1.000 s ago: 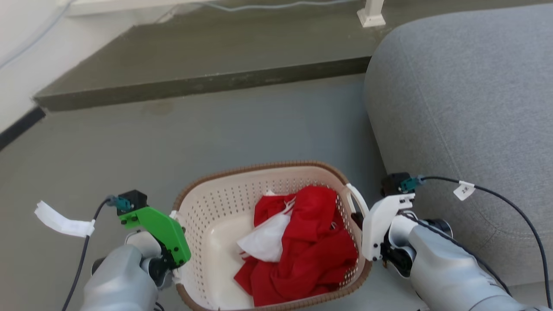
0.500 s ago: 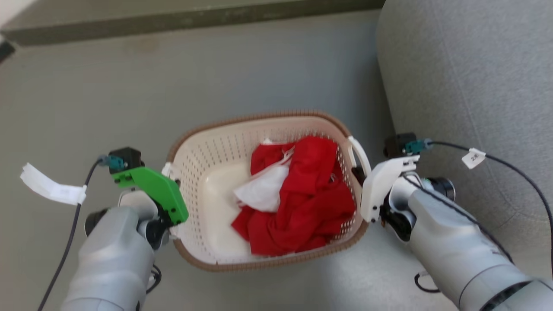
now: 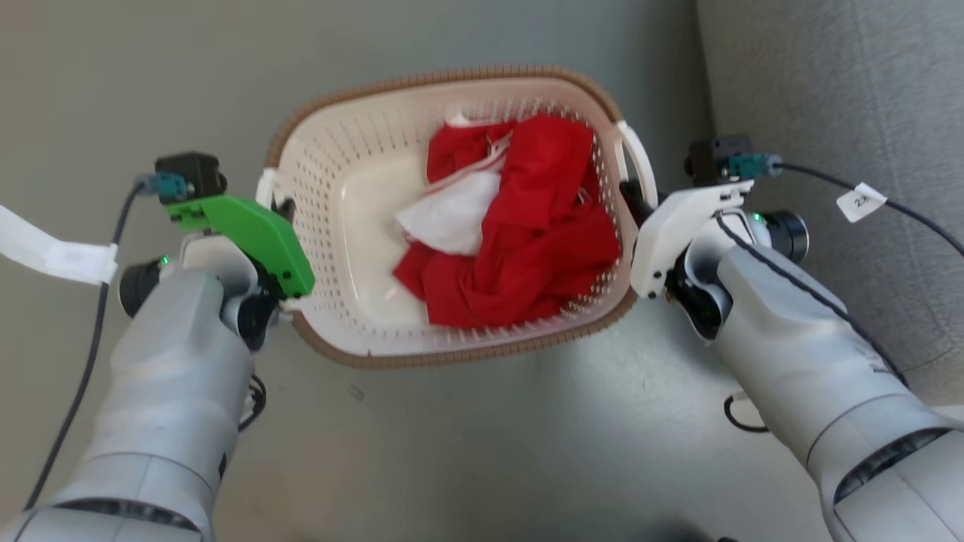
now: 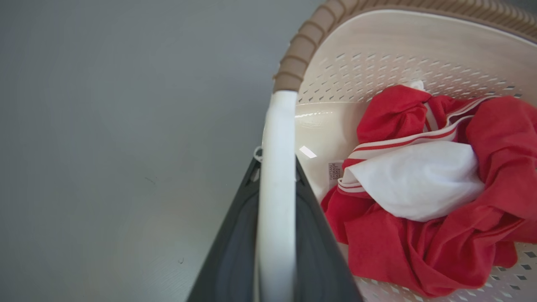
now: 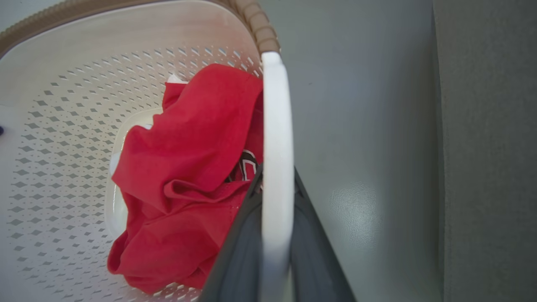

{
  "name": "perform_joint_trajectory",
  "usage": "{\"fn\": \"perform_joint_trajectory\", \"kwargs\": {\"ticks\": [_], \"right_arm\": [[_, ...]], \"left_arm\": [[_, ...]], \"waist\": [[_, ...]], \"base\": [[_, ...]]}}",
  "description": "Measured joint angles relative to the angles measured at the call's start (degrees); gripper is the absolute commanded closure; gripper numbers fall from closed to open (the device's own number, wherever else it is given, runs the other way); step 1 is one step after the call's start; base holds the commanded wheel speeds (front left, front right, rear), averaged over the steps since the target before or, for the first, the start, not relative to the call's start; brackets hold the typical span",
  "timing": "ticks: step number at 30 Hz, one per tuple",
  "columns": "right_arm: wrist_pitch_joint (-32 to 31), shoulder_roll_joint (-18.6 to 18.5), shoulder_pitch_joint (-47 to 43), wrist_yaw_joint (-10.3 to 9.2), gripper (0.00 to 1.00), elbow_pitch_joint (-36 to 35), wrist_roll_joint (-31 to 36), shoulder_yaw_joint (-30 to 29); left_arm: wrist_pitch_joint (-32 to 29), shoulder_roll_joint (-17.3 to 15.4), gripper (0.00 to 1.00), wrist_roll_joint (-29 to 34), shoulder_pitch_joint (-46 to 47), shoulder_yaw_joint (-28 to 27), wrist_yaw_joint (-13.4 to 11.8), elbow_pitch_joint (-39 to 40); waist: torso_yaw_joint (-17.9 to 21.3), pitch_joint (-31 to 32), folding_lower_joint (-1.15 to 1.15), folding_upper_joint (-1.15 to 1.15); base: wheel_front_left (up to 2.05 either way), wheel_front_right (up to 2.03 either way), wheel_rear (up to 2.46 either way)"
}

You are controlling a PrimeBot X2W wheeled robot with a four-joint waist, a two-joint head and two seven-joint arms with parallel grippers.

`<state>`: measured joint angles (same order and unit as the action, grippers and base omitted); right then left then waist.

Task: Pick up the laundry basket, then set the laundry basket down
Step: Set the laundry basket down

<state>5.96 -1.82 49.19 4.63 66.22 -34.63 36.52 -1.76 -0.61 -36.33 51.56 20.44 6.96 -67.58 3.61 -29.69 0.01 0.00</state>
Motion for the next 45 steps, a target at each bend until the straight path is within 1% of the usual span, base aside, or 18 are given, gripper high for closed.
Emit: {"fn": "perform_joint_trajectory", "kwargs": {"ticks": [12, 18, 25, 36, 45], "right_arm": [[3.27, -0.75, 6.71, -1.11, 1.0, -0.52, 0.75, -0.35], [4.99, -0.81, 9.16, -1.21, 1.0, -0.64, 0.94, -0.38], [6.12, -0.8, 9.68, -1.21, 1.0, -0.46, 1.49, -0.31], [7.15, -0.73, 12.27, -1.2, 1.0, 0.21, 1.55, -0.32], [7.64, -0.26, 13.14, -1.22, 1.0, 1.44, 2.33, -0.43]], "left_arm": [[2.8, -0.52, 1.0, 1.41, 7.04, 0.16, -0.68, 1.66], [4.95, -0.91, 1.0, 2.42, 9.57, 0.23, -0.77, 1.97], [6.88, -1.04, 1.0, 3.04, 10.18, 0.81, -0.77, 1.7], [9.68, -1.3, 1.0, 4.33, 12.67, 1.68, -1.16, 1.27], [11.36, -1.19, 1.0, 4.35, 13.12, 1.87, -1.16, -0.18]], "waist": [[-0.52, -9.98, 0.01, 0.0], [-0.63, -14.88, 0.0, 0.0], [-0.65, -19.6, 0.01, 0.0], [-0.58, -24.62, 0.0, 0.0], [-0.48, -26.43, 0.0, 0.0]], "base": [[0.0, 0.0, 0.0], [0.0, 0.0, 0.0], [0.0, 0.0, 0.0], [0.0, 0.0, 0.0], [0.0, 0.0, 0.0]]}}
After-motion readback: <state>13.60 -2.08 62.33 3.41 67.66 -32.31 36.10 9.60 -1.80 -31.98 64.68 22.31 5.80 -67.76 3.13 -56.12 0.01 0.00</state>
